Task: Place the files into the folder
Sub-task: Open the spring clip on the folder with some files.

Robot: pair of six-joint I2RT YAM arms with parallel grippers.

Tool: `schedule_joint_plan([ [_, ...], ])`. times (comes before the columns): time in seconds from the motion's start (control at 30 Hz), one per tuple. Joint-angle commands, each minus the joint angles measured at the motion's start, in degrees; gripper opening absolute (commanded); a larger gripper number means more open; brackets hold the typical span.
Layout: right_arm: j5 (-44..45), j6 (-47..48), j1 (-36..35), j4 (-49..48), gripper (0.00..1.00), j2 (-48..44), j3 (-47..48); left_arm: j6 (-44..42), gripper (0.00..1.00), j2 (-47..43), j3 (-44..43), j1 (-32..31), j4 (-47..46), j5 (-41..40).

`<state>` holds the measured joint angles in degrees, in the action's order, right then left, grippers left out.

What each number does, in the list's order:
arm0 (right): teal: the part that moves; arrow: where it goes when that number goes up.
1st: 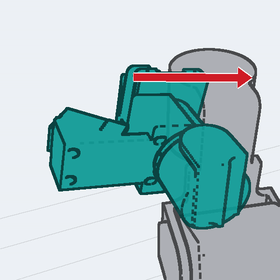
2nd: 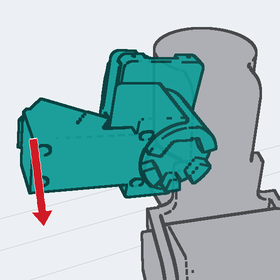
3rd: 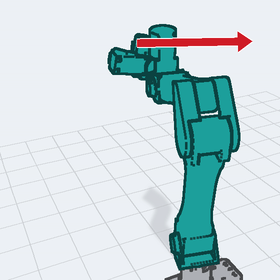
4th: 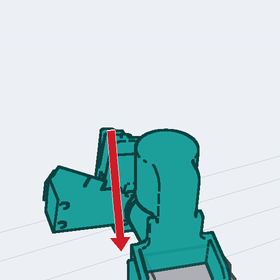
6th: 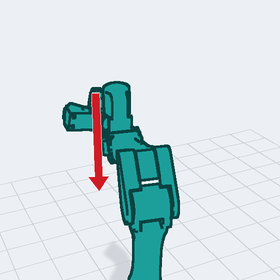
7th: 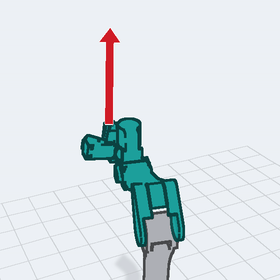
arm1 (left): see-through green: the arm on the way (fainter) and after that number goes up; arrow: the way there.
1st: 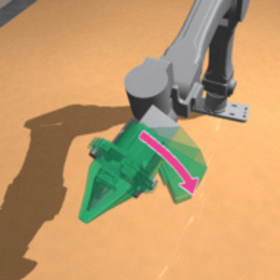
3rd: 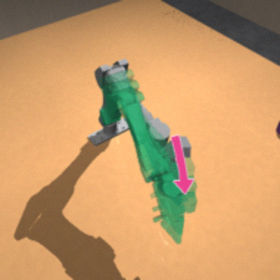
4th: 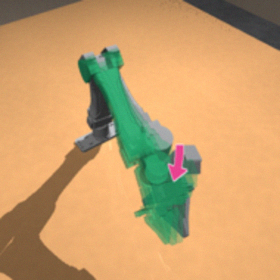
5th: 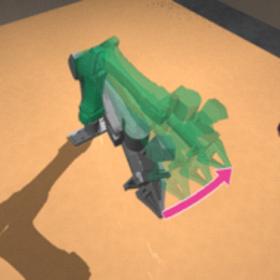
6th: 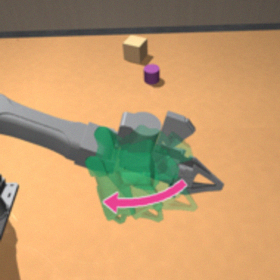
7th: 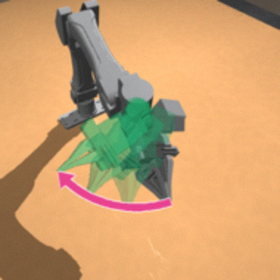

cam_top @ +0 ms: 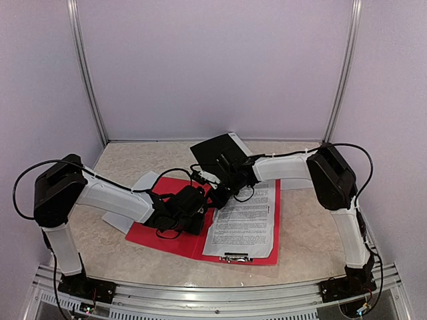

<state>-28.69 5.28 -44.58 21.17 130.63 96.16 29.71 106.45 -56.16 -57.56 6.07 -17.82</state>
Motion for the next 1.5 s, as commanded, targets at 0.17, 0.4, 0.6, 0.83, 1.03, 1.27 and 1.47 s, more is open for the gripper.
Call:
schedule_joint_plan([
  [0.17,1.74,1.95,0.97,4.14,0.0,3.52,4.02,-0.62,0.26,0.42,3.99,-0.44,-1.29,3.2],
  [0.4,2.23,2.52,1.24,4.9,0.0,6.08,5.83,-1.33,0.25,-0.09,6.06,-0.53,-3.7,4.03],
  [0.6,2.49,2.87,1.42,5.9,0.0,8.5,8.15,-3.4,0.25,-0.45,8.38,-0.75,-7.58,4.88],
  [0.83,2.49,2.89,1.49,6.04,0.0,10.61,8.94,-6.57,0.26,-0.27,9.49,-0.97,-9.75,5.64],
  [1.03,3.37,3.07,1.46,6.31,0.0,11.59,9.03,-7.47,0.25,-0.02,9.78,-0.97,-10.46,6.81],
  [1.27,1.49,2.49,1.43,5.46,0.0,11.0,8.97,-7.39,0.26,-0.02,10.17,-1.06,-10.52,6.66],
  [1.47,-0.32,1.73,1.5,4.67,0.0,11.53,9.37,-7.26,0.26,-0.49,10.96,-1.06,-11.24,6.4],
])
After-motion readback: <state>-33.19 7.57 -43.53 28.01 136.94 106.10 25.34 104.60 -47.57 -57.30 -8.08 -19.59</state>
